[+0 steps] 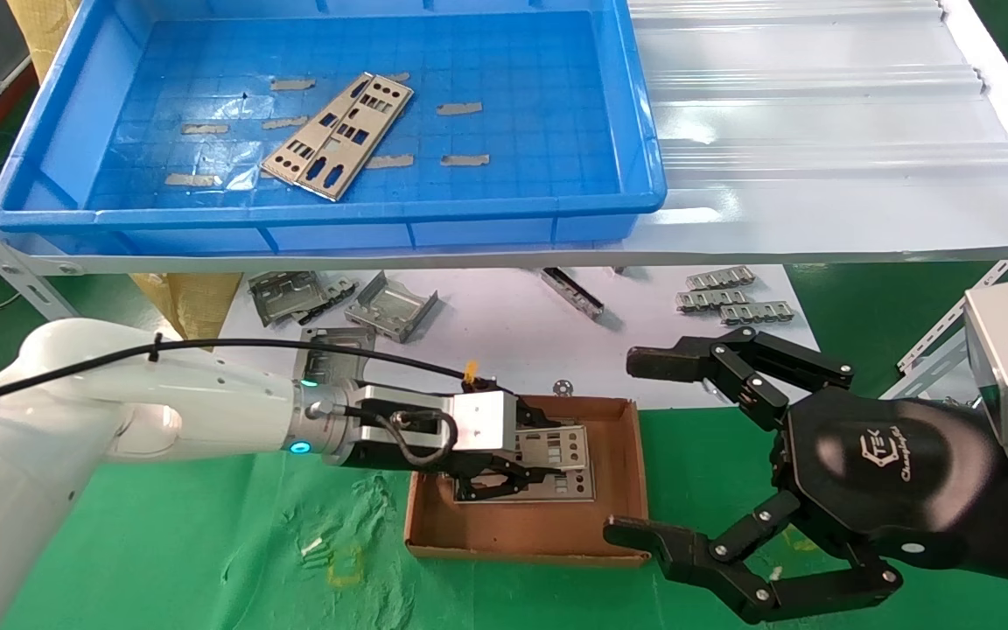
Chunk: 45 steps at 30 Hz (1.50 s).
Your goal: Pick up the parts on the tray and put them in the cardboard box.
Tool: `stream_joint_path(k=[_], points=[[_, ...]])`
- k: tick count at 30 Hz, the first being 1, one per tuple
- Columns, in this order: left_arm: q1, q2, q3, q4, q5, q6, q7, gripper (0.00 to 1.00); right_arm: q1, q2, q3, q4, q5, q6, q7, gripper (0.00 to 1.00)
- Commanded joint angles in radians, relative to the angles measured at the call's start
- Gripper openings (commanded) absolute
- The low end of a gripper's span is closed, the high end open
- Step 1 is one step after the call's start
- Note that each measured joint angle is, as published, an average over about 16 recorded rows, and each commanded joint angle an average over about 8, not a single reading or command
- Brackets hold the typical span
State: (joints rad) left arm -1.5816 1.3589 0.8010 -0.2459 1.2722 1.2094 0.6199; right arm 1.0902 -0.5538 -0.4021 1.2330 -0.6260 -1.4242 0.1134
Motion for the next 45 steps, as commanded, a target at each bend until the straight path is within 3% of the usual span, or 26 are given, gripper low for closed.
stream_joint_path(k=[1,11,18,27,45], points=[[0.007,0.001,0.007,-0.008,-0.005,-0.012,-0.001,1.00,0.000,0.000,0.000,0.000,0.000,0.000,0.000,1.00],[0.003,-0.006,0.040,-0.033,-0.038,0.005,0.012,1.00,0.000,0.000,0.000,0.000,0.000,0.000,0.000,1.00],[-0.009,-0.022,0.030,0.009,-0.101,0.157,-0.024,1.00,0.000,0.000,0.000,0.000,0.000,0.000,0.000,1.00],[-0.021,-0.057,-0.049,0.127,-0.251,0.351,-0.166,1.00,0.000,0.000,0.000,0.000,0.000,0.000,0.000,1.00],[0.011,-0.100,-0.077,0.055,-0.266,0.345,-0.199,1.00,0.000,0.000,0.000,0.000,0.000,0.001,0.000,1.00]])
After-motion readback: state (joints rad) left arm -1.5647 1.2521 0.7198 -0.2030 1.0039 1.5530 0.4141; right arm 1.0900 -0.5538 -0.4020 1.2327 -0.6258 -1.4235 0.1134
